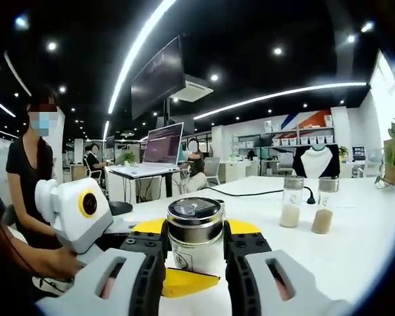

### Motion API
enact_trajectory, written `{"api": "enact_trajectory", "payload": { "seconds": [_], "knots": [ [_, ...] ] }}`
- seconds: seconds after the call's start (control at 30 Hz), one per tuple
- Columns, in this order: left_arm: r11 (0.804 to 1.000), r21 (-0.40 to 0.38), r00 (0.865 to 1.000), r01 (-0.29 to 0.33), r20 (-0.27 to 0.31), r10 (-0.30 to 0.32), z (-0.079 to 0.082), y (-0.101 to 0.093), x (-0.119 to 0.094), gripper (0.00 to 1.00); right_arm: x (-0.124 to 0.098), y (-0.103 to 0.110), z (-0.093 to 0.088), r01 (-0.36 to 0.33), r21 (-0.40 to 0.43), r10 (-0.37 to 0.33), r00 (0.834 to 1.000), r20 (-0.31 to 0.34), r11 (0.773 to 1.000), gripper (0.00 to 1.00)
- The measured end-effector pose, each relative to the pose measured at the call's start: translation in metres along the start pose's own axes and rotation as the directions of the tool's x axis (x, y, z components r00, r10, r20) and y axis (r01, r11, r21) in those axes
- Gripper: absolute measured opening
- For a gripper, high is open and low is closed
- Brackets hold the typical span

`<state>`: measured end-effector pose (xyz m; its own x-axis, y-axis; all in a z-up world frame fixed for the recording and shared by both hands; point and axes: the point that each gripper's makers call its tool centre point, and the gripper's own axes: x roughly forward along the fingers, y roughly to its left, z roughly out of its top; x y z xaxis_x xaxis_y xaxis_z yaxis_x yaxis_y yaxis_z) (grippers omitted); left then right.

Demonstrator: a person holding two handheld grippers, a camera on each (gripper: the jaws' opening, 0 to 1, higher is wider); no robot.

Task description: Rotate the seasoning bottle until the label or dispensing opening points toward the visible target arrow and the bottle remains upright within the marked orientation range

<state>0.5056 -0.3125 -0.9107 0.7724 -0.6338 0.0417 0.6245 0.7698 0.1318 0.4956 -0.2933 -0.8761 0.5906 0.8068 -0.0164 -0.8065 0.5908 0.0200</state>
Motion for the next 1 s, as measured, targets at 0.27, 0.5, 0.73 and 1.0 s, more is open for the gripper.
{"api": "enact_trajectory", "payload": {
  "seconds": [0.27,0.5,0.73,1.0],
  "knots": [
    [0.998,0.068,0.999,-0.01,-0.05,0.014,-0.005,0.002,0.001,0.5,0.011,-0.012,-0.003,0.01,0.028,-0.01,1.0,-0.007,1.0,0.3],
    [0.999,0.022,0.997,-0.039,-0.061,0.04,-0.006,0.013,0.0,0.68,0.021,-0.033,-0.004,0.006,0.074,-0.007,1.0,0.009,0.997,0.3],
    [0.998,0.011,0.995,-0.066,-0.077,0.067,-0.009,0.021,-0.001,0.96,0.038,-0.057,-0.013,0.024,0.05,-0.023,1.0,-0.022,0.998,0.3],
    [0.997,-0.032,0.994,-0.073,-0.088,0.07,-0.007,0.029,-0.006,1.0,0.058,-0.08,-0.032,0.026,0.058,-0.022,0.997,-0.078,0.998,0.3]
  ]
}}
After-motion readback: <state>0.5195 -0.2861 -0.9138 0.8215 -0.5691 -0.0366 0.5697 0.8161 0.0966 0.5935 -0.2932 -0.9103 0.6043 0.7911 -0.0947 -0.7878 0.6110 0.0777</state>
